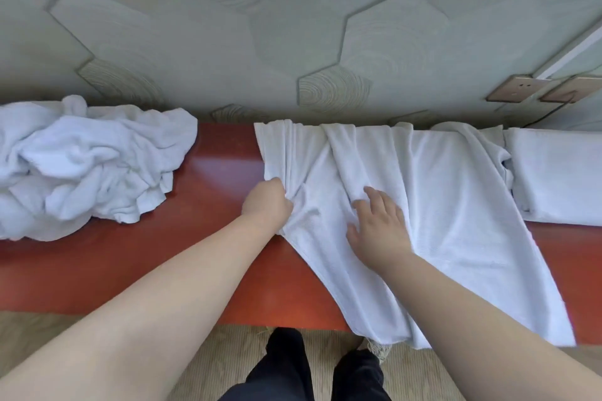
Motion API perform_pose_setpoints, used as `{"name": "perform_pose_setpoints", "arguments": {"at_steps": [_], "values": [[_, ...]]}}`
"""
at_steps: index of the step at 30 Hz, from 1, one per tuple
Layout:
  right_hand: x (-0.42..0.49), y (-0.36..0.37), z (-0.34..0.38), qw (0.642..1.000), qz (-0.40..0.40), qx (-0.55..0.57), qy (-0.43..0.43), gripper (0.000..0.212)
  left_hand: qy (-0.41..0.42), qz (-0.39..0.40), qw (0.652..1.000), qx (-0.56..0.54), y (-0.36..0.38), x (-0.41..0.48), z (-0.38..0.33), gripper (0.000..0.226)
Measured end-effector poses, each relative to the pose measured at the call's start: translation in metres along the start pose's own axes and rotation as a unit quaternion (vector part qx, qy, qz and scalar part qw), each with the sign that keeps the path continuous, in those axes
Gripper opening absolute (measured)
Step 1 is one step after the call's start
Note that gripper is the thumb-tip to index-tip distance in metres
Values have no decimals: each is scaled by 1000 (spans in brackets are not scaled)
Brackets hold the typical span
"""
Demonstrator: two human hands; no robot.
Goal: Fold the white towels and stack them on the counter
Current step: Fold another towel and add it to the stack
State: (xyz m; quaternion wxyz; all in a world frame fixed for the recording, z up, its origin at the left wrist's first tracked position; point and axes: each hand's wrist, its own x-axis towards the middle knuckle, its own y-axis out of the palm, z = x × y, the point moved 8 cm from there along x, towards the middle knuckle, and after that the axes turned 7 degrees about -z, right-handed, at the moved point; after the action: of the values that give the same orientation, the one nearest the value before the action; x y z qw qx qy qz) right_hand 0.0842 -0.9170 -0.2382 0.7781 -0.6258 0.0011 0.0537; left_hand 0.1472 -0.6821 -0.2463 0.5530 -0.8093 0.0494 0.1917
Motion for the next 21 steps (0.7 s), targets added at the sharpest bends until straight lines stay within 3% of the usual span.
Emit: {"name": "perform_pose_setpoints", "arguments": {"at_steps": [4, 7, 9, 11, 12, 14, 17, 19, 21], "values": [[43, 25, 56, 989, 114, 93, 3, 65, 14, 50, 999, -12, 20, -66, 26, 28], [46, 38, 83, 973, 168, 146, 62, 84, 37, 145, 988, -37, 50, -120, 37, 21], [29, 52, 102, 965, 208, 148, 61, 74, 42, 221, 972, -73, 70, -156, 43, 20], [4, 66, 114, 963, 240, 116, 30, 39, 52, 255, 962, -85, 80, -179, 51, 22], [-9, 70, 114, 962, 256, 94, 14, 26, 55, 238, 967, -76, 77, -180, 56, 26], [-32, 71, 109, 954, 293, 56, -24, 23, 39, 130, 989, -64, 57, -165, 70, 35], [-67, 64, 92, 927, 362, 10, -98, 17, -18, -93, 991, -98, -1, -130, 88, 16], [-94, 61, 83, 890, 431, -19, -146, 15, -55, -147, 985, -78, -22, -103, 96, 56], [-110, 58, 78, 869, 461, -49, -172, 11, -117, -112, 985, -54, -26, -77, 107, 90]]}}
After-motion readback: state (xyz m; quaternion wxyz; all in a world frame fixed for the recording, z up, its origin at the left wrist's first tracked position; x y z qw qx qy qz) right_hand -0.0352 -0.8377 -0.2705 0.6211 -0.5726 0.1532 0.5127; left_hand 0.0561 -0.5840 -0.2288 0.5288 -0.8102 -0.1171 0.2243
